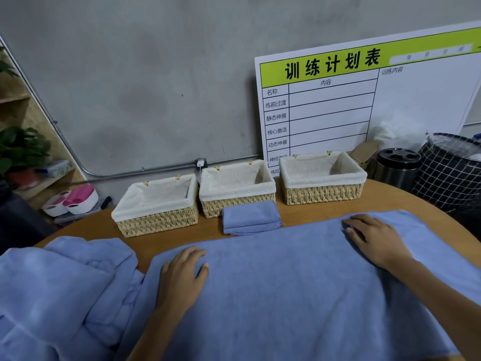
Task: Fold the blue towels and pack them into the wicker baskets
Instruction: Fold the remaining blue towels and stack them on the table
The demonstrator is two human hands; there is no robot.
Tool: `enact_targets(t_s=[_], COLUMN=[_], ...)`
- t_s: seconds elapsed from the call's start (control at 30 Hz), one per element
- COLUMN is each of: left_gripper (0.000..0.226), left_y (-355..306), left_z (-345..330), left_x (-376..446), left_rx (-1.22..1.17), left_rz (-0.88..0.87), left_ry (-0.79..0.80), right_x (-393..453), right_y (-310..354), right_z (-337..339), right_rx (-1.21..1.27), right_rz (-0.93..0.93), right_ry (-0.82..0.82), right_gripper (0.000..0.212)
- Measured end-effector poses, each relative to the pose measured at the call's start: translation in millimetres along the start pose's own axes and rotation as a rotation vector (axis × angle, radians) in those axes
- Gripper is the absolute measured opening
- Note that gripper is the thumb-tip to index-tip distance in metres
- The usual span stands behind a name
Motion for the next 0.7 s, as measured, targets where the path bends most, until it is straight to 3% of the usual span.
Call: enact_targets(t_s=[0.2, 0.37, 0.53, 0.6, 0.7], left_gripper=[0.069, 0.045, 0.084, 0.075, 0.058], left_y=[10.9, 17.0, 15.1, 15.0, 20.6], left_z=[-0.5, -2.5, -1.9, -0.2, -12.7], left_x=[-1.3, -2.1, -6.7, -6.5, -3.4], left_rx=[-0.05, -0.071, -0.025, -0.018, 0.058], left_rz=[0.05, 0.1, 0.085, 0.101, 0.154], left_ry=[-0.011, 0.021, 0.079, 0.068, 0.221], right_x=[1.1, 2.1, 3.3, 3.2, 2.3], right_y=[-1.2, -2.9, -5.0, -5.1, -5.8], right_z=[-0.8, 1.9, -1.7, -3.7, -7.6], right_rx=[0.019, 0.066, 0.084, 0.079, 0.062], right_rz=[-0.004, -0.001, -0.001, 0.007, 0.014], right_ry=[-0.019, -0.048, -0.005, 0.012, 0.036], right_gripper=[0.033, 0.029, 0.031, 0.034, 0.038])
Point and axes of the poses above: each hand's wrist, its own x-axis towards the middle knuckle, its own z-axis out of the back of the hand, y = z × x, the point moved 7 cm from there along x, towards the middle knuckle, and after that the axes turned 6 degrees about -z, right-handed, at the moved point
